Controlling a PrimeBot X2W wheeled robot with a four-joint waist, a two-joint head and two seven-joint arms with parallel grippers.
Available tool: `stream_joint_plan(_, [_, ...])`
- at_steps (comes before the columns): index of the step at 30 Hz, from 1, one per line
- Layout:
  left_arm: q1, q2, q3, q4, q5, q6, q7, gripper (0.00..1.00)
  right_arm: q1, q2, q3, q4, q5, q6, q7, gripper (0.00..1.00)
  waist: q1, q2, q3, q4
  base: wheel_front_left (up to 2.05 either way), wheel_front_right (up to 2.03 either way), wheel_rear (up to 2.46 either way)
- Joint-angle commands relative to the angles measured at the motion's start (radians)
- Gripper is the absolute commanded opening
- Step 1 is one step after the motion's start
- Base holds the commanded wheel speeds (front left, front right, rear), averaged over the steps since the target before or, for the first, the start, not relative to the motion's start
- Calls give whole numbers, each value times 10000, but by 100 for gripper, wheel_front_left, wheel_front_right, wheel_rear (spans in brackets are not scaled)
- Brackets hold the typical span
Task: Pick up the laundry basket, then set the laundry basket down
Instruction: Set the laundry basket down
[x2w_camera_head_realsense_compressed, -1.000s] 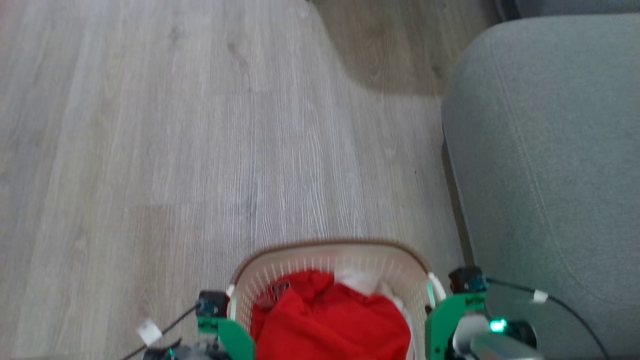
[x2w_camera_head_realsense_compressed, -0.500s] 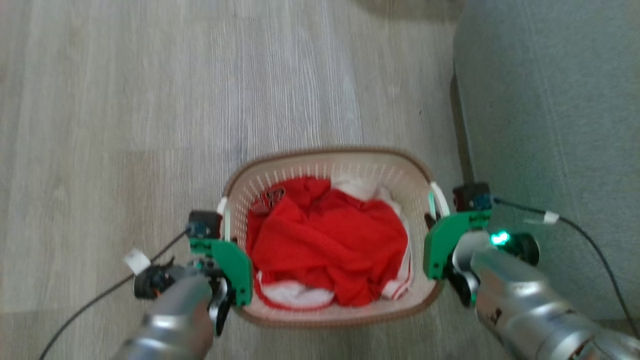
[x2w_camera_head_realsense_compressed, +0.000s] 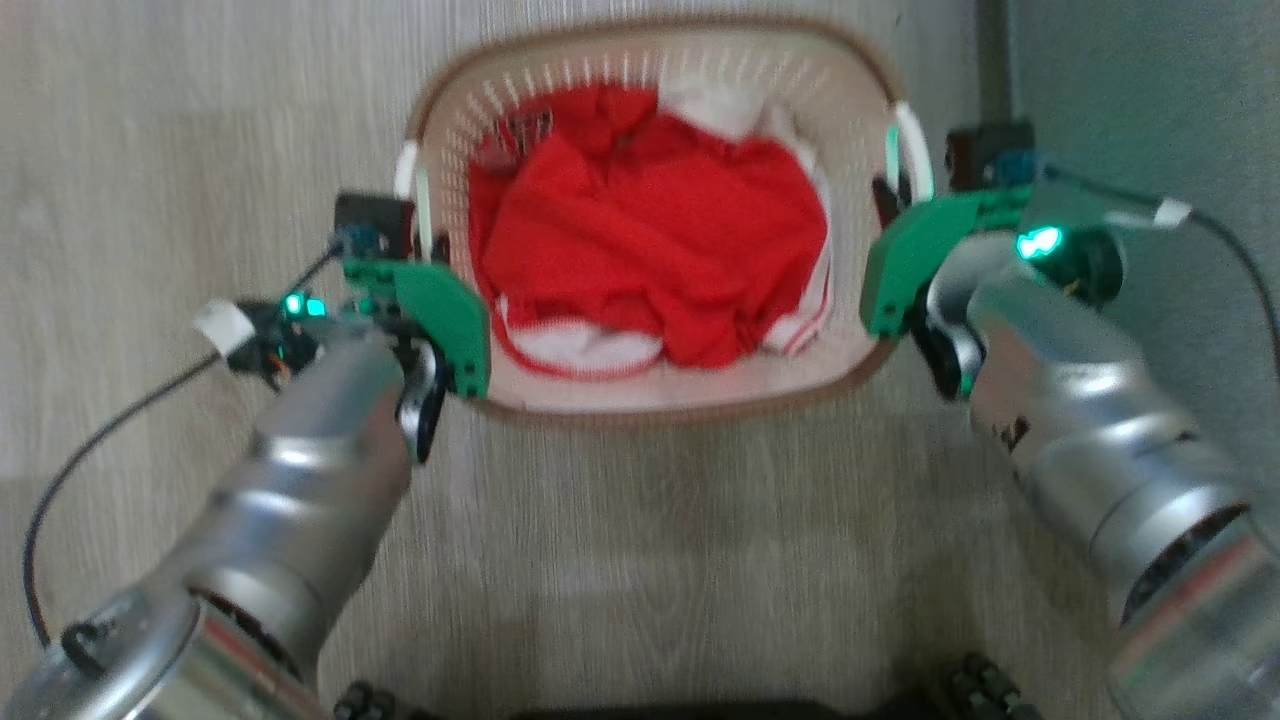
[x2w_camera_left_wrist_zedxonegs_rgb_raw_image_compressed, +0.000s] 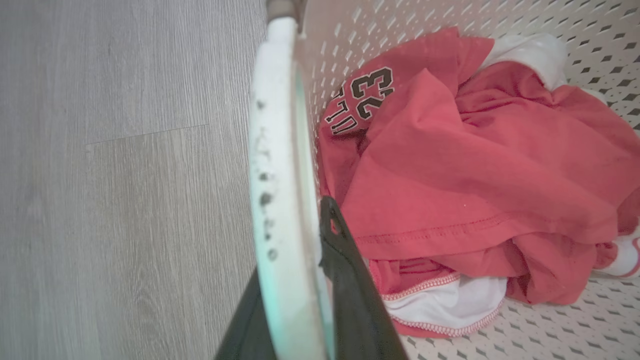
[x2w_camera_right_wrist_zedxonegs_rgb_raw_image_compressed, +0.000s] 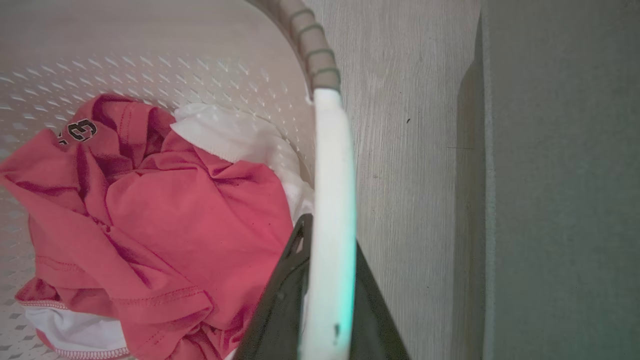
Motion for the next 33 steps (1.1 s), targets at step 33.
stream_joint_plan(33, [-1868, 303, 479, -244, 1030, 166, -271, 0, -1075, 4, -3238, -173, -3590, 14, -206, 0, -3, 0, 3795, 109, 0, 0, 0])
